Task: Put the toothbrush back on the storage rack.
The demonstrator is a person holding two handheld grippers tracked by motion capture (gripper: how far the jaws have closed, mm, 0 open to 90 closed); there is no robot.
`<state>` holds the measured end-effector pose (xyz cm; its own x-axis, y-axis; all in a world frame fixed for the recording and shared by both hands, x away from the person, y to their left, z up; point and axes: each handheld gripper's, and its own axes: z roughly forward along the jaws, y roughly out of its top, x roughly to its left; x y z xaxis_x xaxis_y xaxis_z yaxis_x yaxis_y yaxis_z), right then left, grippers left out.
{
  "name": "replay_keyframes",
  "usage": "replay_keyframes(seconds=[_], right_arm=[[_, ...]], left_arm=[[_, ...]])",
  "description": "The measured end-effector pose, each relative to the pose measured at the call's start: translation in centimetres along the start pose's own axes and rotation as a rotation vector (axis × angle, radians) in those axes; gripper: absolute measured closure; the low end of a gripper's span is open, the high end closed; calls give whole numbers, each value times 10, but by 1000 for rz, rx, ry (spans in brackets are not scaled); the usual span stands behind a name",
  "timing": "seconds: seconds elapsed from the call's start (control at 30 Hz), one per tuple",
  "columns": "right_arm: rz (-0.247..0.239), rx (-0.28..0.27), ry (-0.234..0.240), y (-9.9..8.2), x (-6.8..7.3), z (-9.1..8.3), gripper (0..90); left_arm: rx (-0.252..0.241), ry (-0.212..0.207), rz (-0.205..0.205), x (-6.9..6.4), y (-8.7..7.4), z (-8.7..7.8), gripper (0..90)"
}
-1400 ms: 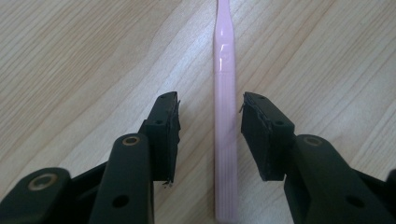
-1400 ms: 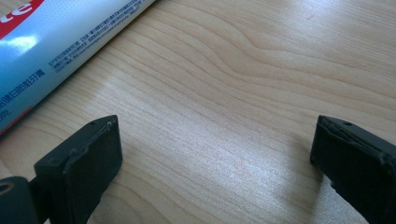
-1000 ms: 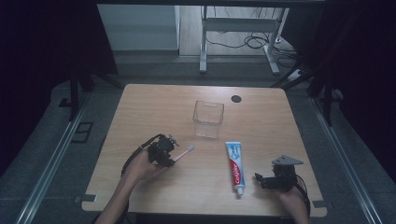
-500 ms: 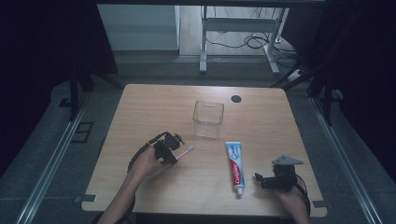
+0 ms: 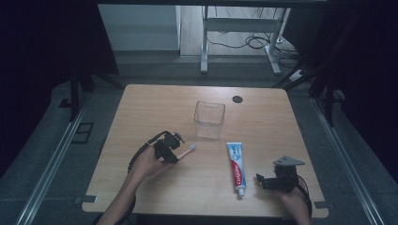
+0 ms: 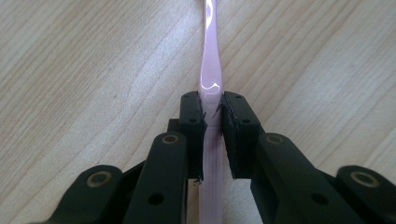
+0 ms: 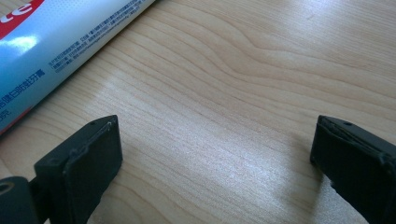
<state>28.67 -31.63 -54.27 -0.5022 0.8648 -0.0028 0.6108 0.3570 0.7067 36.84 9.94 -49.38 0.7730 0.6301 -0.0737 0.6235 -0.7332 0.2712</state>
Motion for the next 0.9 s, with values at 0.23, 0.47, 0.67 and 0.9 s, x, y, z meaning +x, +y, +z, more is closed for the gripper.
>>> replay_keyframes(seconds=[0.23,0.47,0.67,0.9], right_arm=[[0,0,0,0,0,0,16],[0,1,0,0,0,0,16],[0,1,0,0,0,0,16],[2,0,0,0,0,0,16]], left_arm=[[-32,-8,4,-1,1,-6,789],[-73,-16,9,-6,2,-14,789],[-113,-21,20,-10,3,-22,789],[-157,-27,37,-12,5,-32,789]])
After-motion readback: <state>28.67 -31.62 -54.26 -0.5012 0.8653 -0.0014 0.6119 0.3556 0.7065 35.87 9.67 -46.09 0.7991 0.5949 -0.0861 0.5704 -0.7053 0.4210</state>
